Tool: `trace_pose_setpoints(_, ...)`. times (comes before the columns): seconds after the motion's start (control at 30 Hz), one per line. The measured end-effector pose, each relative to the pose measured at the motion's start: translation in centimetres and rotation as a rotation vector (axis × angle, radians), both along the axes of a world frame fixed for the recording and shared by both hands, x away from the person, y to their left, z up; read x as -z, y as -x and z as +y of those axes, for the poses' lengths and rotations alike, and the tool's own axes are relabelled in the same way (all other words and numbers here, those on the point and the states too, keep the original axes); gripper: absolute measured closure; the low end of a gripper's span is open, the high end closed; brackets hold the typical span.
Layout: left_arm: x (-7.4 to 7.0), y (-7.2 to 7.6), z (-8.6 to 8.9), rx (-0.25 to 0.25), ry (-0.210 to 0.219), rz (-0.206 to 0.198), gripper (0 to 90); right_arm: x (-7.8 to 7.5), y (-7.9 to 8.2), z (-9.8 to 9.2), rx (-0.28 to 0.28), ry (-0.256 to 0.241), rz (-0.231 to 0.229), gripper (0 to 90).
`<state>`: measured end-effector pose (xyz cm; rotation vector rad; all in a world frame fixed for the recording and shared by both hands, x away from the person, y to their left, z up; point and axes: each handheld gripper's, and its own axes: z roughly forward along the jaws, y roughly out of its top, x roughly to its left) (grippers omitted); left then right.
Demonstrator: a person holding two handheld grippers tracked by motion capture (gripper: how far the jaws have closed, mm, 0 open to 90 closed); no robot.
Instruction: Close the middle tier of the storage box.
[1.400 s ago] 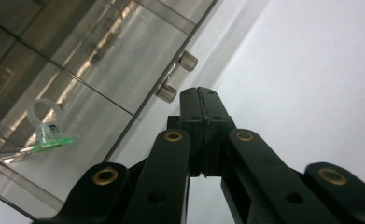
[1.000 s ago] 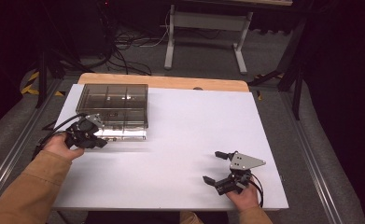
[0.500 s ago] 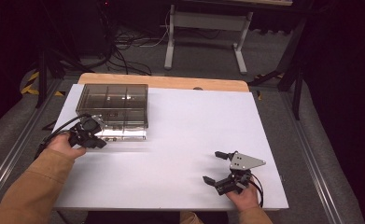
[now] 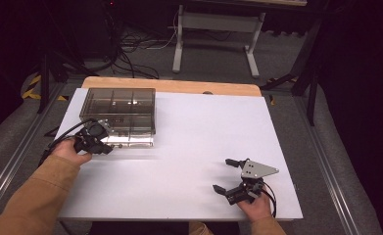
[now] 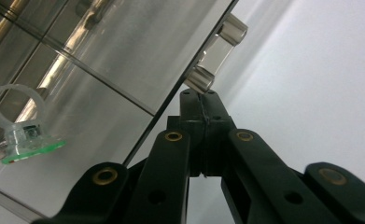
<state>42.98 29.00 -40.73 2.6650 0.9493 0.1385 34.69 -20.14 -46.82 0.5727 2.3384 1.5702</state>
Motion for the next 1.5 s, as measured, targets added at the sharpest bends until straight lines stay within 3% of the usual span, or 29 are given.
trace_pose_setpoints(0.3,-0.2,-0.2,0.2,-0.010,0.017,-0.015,90.0,0.0,0.0,0.0,0.000,0.001,0.000,0.0)
trace_pose_setpoints(0.77,-0.7,-0.9,1.0,-0.084,0.048,-0.067,90.0,0.0,0.0,0.0,0.000,0.001,0.001,0.0)
trace_pose_setpoints(1.5,-0.5,-2.1,1.3,-0.155,0.087,-0.105,90.0,0.0,0.0,0.0,0.000,-0.001,0.001,0.0)
